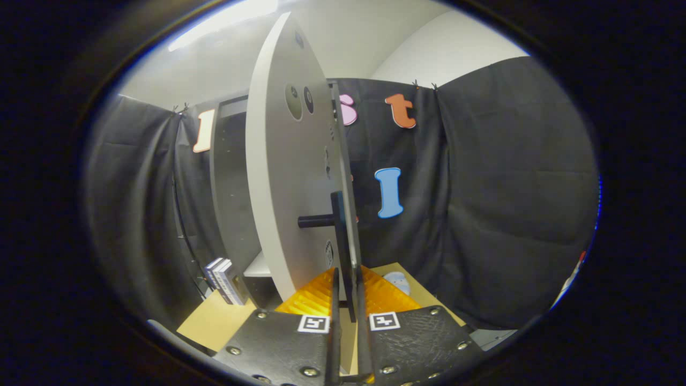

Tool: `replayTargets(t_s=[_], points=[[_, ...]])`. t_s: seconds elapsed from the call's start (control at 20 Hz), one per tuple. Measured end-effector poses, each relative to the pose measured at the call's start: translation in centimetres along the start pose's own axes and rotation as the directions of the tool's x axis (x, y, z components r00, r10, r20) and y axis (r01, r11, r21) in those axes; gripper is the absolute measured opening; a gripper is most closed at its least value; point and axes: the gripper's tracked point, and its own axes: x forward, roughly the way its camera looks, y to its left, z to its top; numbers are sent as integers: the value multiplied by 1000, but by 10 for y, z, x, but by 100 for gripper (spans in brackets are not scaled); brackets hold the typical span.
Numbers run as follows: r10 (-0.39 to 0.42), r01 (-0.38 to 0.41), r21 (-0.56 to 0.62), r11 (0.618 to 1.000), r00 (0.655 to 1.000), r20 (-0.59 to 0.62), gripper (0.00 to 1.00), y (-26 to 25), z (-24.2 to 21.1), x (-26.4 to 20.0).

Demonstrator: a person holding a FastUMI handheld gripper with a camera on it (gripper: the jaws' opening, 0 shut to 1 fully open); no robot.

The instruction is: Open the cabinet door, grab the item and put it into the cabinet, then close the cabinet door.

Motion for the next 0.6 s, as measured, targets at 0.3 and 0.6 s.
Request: replayTargets(t_s=[0.3, 0.6], points=[[59, -59, -19, 998, 998, 7, 12, -5, 3, 4], [92, -92, -12, 996, 996, -1, 11, -6, 2, 4]])
